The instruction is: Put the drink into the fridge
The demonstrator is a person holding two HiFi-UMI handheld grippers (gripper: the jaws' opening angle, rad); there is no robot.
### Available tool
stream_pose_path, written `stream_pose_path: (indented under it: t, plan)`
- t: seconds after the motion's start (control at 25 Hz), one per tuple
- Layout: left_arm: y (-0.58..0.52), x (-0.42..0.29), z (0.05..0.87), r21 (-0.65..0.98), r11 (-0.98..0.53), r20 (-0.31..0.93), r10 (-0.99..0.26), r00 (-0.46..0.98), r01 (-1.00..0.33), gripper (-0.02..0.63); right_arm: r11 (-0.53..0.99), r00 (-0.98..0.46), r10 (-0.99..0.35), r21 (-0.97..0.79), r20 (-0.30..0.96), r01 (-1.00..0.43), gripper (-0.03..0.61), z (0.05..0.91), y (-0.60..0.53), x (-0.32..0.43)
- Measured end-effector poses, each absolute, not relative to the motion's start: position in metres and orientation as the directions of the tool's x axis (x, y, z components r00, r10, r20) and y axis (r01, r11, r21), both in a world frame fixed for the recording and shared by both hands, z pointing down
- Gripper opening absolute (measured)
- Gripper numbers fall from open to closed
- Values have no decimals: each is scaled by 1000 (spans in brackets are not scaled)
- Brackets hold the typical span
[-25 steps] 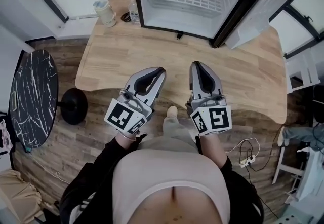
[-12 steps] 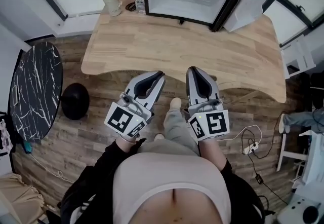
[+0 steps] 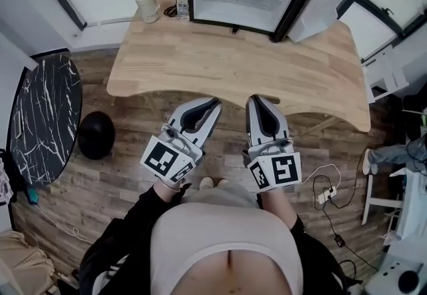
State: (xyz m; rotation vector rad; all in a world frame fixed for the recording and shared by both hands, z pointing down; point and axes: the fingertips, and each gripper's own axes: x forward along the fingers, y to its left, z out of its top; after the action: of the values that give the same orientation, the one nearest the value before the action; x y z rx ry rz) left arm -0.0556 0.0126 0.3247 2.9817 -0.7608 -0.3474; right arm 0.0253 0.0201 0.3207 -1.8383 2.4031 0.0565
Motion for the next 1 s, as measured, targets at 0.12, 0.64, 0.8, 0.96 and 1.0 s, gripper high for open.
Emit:
stream_pose_path:
  t: [0.12,0.64,0.8,0.96,1.0]
  plan:
    - [19,-53,324,104,-877,-202,-481,853,-470,28,267,-260,-959,-51,-109,-962,34,322,26,27]
    - [54,-40,331,97,-887,-184,-462,867,-452,28,276,-268,-957,-65,-107,-959,34,327,65,26]
    - [63,-38,336,61,-899,-181,-437,881,-434,28,259,-243,-962,-130,-126,-957,34,332,79,28]
    - [74,-36,338,61,-907,-172,-421,890,-417,28,255,-248,-962,-51,-117,-965,34,335,90,21]
    - [78,-35,336,50,-908,-174,-418,892,-415,28,255,-250,-961,-28,-115,-967,34,334,93,20]
